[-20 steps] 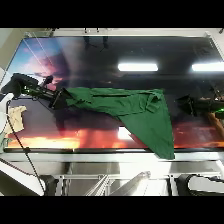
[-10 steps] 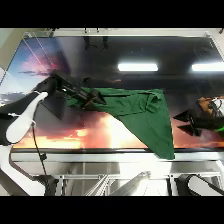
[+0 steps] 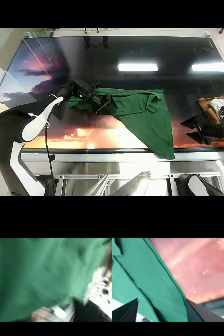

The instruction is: Fold the shirts.

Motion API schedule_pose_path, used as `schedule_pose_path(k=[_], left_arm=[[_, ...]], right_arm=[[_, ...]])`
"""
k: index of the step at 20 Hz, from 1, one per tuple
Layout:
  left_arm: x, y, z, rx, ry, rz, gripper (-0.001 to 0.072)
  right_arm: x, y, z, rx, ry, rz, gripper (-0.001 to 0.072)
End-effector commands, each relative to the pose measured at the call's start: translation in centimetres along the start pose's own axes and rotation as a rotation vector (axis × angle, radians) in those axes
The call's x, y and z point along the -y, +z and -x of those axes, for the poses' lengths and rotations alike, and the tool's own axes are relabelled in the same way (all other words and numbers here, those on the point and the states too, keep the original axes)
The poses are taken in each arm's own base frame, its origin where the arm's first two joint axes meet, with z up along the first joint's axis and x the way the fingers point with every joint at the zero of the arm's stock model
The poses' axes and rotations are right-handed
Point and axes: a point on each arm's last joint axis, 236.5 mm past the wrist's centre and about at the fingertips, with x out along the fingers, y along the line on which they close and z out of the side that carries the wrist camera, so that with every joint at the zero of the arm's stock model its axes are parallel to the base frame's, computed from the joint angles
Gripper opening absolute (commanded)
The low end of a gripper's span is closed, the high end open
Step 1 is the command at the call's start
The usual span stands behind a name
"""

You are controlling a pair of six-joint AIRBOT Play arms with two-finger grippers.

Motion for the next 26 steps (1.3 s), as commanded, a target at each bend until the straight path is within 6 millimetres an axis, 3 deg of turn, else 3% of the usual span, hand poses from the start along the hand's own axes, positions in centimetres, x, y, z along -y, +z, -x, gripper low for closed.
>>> schedule_pose_path(k=[1,6,8,12,18,20,21,22,23,25,26], left_arm=[[0.7,1.2,0.3,0.035,0.001,-0.009,0.0005],[4.2,2.3,2.8,0.054,-0.03,-0.098,0.0022],[4.8,1.8,3.4,0.024,-0.037,-0.116,0.0022],[4.6,0.1,3.9,-0.052,-0.042,-0.115,0.0022],[4.7,0.2,3.9,-0.047,-0.042,-0.116,0.0022],[4.6,0.2,3.9,-0.048,-0.042,-0.116,0.0022],[4.7,0.2,3.9,-0.048,-0.042,-0.116,0.0022],[4.7,0.1,3.9,-0.049,-0.042,-0.116,0.0022],[4.7,0.0,3.9,-0.053,-0.044,-0.117,0.0022],[4.8,-0.6,4.4,-0.081,-0.058,-0.112,0.0023],[4.7,-1.0,5.0,-0.094,-0.06,-0.12,0.0022]], right_arm=[[1.9,-1.9,-0.6,-0.053,-0.058,-0.045,0.0651],[3.6,-6.1,-3.2,-0.162,-0.043,-0.104,0.065],[3.1,-6.3,-3.9,-0.154,-0.002,-0.094,0.0649],[3.4,-6.5,-4.7,-0.139,0.007,-0.121,0.0647],[3.4,-9.7,-7.4,-0.242,-0.045,-0.07,0.0641],[2.8,-10.7,-8.4,-0.283,-0.047,-0.042,0.0394],[2.2,-11.1,-8.8,-0.295,-0.03,-0.03,0.0322],[0.9,-11.3,-9.0,-0.301,0.018,-0.006,0.0095],[-0.6,-11.2,-9.0,-0.295,0.078,0.015,0.0024],[-3.5,-9.9,-7.9,-0.262,0.181,0.048,0.0023],[-4.5,-8.3,-7.1,-0.213,0.201,0.062,0.0022]])
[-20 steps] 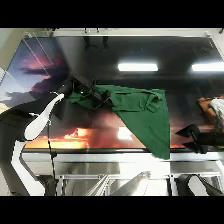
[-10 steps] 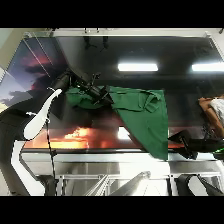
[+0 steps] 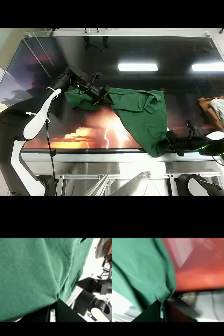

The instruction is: Fold the shirts.

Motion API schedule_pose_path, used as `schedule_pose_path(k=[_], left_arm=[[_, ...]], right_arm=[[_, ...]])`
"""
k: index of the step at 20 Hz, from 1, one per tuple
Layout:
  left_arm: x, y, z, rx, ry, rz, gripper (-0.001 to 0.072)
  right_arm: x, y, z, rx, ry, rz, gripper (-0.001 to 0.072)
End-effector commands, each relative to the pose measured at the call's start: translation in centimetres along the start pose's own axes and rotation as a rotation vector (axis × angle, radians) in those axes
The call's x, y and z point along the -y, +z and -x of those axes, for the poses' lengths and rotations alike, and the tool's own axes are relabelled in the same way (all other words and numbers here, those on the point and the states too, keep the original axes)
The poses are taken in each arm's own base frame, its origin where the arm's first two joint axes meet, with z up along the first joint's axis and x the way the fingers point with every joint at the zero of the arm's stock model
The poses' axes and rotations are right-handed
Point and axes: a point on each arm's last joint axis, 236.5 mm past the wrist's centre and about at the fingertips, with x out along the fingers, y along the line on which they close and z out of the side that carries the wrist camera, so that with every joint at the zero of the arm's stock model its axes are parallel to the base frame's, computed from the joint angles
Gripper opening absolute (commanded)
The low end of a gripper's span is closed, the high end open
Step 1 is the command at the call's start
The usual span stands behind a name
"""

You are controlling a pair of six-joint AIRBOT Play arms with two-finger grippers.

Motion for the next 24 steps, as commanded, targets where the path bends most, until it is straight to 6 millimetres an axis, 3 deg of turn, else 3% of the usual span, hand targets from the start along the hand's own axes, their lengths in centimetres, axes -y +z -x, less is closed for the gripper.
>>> schedule_pose_path(k=[1,4,6,7,9,12,14,16,18,21,23,24], left_arm=[[0.3,-1.2,1.6,-0.041,-0.018,-0.009,0.0023],[0.9,-2.0,6.0,-0.012,-0.036,-0.039,0.0023],[1.5,-1.7,9.6,0.063,-0.042,-0.054,0.0026],[1.9,-2.1,11.5,0.09,-0.047,-0.063,0.0028],[3.4,-4.1,14.9,0.107,-0.064,-0.133,0.0028],[7.9,-7.7,20.8,0.215,-0.102,-0.309,0.0029],[10.2,-10.5,23.9,0.295,-0.079,-0.412,0.003],[11.8,-12.9,26.3,0.372,-0.044,-0.48,0.003],[14.8,-15.1,29.1,0.495,-0.057,-0.605,0.003],[20.1,-19.3,35.9,0.831,-0.066,-0.794,0.0031],[20.4,-21.6,40.1,1.052,0.056,-0.785,0.003],[19.6,-22.7,41.8,1.13,0.132,-0.754,0.0031]], right_arm=[[-4.7,2.9,2.6,0.095,0.142,0.058,0.0021],[-4.6,7.7,6.9,0.237,0.144,0.035,0.002],[-4.5,8.8,8.4,0.256,0.154,0.048,0.002],[-5.7,8.5,9.0,0.243,0.203,0.08,0.0019],[-11.5,6.8,11.2,0.239,0.425,0.231,0.0019],[-19.4,5.9,18.5,0.447,0.708,0.392,0.0018],[-22.7,4.0,22.4,0.524,0.792,0.499,0.0018],[-26.3,-0.3,26.4,0.542,0.93,0.668,0.0018],[-29.5,-5.9,30.9,0.601,1.072,0.864,0.0018],[-32.4,-11.3,34.9,0.777,1.062,1.108,0.0019],[-34.0,-13.1,37.0,0.933,0.996,1.225,0.0019],[-34.6,-12.9,37.8,1.002,0.944,1.239,0.002]])
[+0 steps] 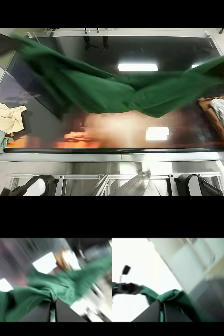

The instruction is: Fold the shirts.

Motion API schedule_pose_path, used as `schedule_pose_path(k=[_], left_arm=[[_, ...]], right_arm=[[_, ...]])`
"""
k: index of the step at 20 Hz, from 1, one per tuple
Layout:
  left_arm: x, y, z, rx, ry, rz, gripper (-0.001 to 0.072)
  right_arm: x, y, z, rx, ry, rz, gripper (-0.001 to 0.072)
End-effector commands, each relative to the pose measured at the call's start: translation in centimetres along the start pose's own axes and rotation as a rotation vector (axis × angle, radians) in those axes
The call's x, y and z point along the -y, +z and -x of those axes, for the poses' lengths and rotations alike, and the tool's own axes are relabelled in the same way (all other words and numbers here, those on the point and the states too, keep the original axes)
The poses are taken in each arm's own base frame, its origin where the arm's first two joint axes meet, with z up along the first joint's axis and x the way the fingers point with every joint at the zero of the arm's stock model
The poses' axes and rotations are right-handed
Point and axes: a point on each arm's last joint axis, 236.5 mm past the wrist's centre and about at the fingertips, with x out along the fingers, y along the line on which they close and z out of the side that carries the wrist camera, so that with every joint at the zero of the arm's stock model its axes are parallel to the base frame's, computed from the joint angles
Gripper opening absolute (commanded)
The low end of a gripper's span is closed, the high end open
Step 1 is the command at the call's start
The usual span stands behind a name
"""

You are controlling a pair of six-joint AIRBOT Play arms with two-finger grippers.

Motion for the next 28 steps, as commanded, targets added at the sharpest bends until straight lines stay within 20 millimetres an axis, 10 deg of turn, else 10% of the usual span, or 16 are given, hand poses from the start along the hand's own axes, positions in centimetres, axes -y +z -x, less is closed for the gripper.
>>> schedule_pose_path(k=[1,5,10,12,15,17,18,19,20,21,23,25,28], left_arm=[[0.7,2.7,7.2,0.242,0.261,-0.105,0.0031],[-7.2,1.4,9.5,0.301,0.289,0.166,0.0031],[-19.8,-4.4,-4.5,0.046,0.087,0.438,0.0031],[-25.4,-7.2,-10.1,-0.05,0.09,0.527,0.003],[-31.2,-10.9,-17.1,-0.172,0.039,0.629,0.0025],[-32.7,-12.6,-20.1,-0.238,-0.004,0.65,0.0039],[-33.5,-12.7,-20.7,-0.239,-0.004,0.647,0.0242],[-34.2,-12.2,-20.8,-0.229,-0.001,0.634,0.0325],[-34.8,-11.5,-20.1,-0.219,0.009,0.617,0.0325],[-35.3,-10.2,-18.6,-0.195,0.014,0.606,0.0344],[-35.9,-8.0,-14.5,-0.164,0.021,0.628,0.072],[-36.2,-8.0,-9.2,-0.193,0.031,0.709,0.0713],[-36.9,-14.6,-1.8,-0.397,0.204,0.898,0.0713]], right_arm=[[-2.8,3.8,-0.7,0.072,-0.126,0.284,0.002],[10.3,3.2,1.2,-0.037,-0.494,0.148,0.002],[26.5,-7.3,-5.4,-0.281,-0.5,-0.02,0.002],[34.4,-12.7,-6.0,-0.35,-0.605,-0.107,0.002],[41.3,-19.4,-5.5,-0.441,-0.644,-0.302,0.0021],[42.8,-21.2,-5.3,-0.466,-0.649,-0.344,0.0025],[43.2,-21.0,-5.1,-0.462,-0.655,-0.341,0.0157],[43.1,-20.1,-4.9,-0.453,-0.652,-0.333,0.0462],[42.4,-19.0,-4.5,-0.458,-0.627,-0.323,0.0543],[41.5,-17.7,-3.6,-0.471,-0.61,-0.325,0.0532],[40.1,-15.3,0.5,-0.516,-0.666,-0.374,0.0532],[38.2,-14.5,5.0,-0.595,-0.737,-0.437,0.0532],[34.2,-17.8,9.5,-0.677,-0.793,-0.551,0.0532]])
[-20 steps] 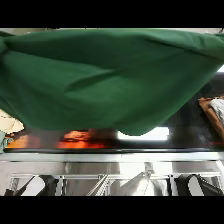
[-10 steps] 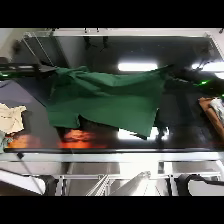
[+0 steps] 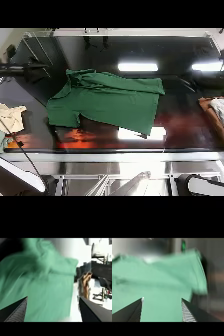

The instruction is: Fold the shirts.

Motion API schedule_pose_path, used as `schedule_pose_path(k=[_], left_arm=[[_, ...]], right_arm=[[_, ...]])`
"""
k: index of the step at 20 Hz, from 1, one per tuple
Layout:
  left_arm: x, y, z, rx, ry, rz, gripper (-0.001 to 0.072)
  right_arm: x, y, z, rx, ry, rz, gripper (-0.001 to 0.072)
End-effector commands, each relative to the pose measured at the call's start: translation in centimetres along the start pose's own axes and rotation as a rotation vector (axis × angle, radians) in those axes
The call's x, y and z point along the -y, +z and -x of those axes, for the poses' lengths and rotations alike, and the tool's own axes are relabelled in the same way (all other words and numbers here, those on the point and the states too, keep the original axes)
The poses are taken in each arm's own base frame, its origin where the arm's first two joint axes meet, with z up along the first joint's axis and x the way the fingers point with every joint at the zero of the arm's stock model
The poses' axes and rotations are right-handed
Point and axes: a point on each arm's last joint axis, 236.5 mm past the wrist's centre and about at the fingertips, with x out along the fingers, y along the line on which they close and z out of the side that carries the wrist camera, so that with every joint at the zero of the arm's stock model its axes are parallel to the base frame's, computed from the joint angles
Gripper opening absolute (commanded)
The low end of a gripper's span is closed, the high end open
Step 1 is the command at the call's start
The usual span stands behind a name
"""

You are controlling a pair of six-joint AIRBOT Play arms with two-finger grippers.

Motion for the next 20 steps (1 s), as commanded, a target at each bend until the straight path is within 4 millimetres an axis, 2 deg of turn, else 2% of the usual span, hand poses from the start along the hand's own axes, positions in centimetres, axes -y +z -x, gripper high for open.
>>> schedule_pose_path(k=[1,4,6,7,10,14,17,20], left_arm=[[-6.6,-6.4,6.8,-0.131,0.256,0.236,0.0712],[-10.9,-10.2,9.1,-0.089,0.387,0.369,0.0712],[-12.7,-11.8,8.6,-0.096,0.395,0.407,0.0709],[-13.3,-12.5,7.9,-0.12,0.384,0.41,0.0703],[-14.0,-12.5,4.8,-0.181,0.323,0.357,0.0693],[-15.2,-10.7,1.6,-0.209,0.312,0.302,0.0693],[-15.4,-9.4,-0.5,-0.242,0.313,0.259,0.0693],[-15.0,-9.6,-3.0,-0.306,0.307,0.231,0.0693]], right_arm=[[1.7,-8.1,2.9,-0.143,-0.079,-0.145,0.0532],[2.4,-14.8,1.8,-0.153,-0.102,-0.259,0.0532],[2.2,-17.6,1.3,-0.165,-0.091,-0.286,0.0532],[1.8,-18.3,1.2,-0.168,-0.076,-0.289,0.0532],[1.1,-18.2,1.2,-0.156,-0.053,-0.293,0.0532],[0.0,-17.2,1.4,-0.117,-0.014,-0.294,0.0532],[-0.2,-17.1,1.5,-0.109,-0.011,-0.287,0.0532],[-0.3,-17.0,1.5,-0.108,-0.01,-0.288,0.0532]])
